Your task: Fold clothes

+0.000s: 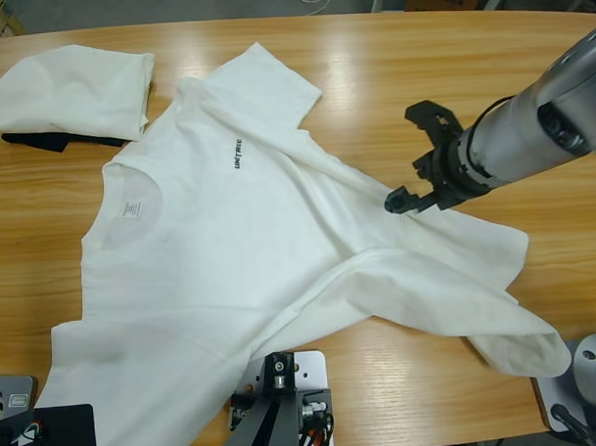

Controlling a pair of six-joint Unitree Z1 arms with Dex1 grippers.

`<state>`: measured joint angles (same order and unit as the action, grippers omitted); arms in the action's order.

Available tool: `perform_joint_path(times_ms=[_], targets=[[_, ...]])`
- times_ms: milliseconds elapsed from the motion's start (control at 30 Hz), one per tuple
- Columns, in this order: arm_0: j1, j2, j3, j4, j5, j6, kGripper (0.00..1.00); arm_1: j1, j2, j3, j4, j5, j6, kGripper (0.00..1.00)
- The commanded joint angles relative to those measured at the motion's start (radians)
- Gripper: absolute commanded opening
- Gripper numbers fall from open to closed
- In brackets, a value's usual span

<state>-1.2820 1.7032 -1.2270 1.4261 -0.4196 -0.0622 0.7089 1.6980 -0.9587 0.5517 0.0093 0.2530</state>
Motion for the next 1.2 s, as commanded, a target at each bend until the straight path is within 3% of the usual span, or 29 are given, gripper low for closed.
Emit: perform_joint_path(times_ms=[33, 100, 133, 400, 767, 1000, 1200], targets=[[0.009, -0.016, 0.034, 0.004, -0.019, -0.008, 0.0, 0.008, 0.129, 0.077, -0.099, 0.057, -0.018, 0.368], [0.01, -0.016, 0.034, 0.004, -0.019, -0.008, 0.0, 0.002, 0.134, 0.089, -0.119, 0.056, -0.035, 0.043], [0.01, -0.014, 0.034, 0.004, -0.019, -0.008, 0.0, 0.001, 0.132, 0.094, -0.128, 0.052, -0.043, 0.0], [0.011, -0.007, 0.038, 0.003, -0.019, -0.01, 0.0, -0.042, 0.076, 0.092, -0.137, -0.006, -0.072, 0.0], [0.018, -0.03, 0.063, 0.002, -0.019, -0.011, 0.0, -0.239, 0.177, -0.01, -0.109, -0.022, -0.246, 0.0], [0.018, -0.033, 0.069, 0.004, -0.028, -0.01, 0.0, -0.358, 0.346, -0.378, -0.038, -0.064, -0.481, 0.0], [0.024, -0.032, 0.07, 0.004, -0.03, -0.01, 0.0, -0.379, 0.585, -0.897, 0.225, -0.124, -0.558, 0.0]])
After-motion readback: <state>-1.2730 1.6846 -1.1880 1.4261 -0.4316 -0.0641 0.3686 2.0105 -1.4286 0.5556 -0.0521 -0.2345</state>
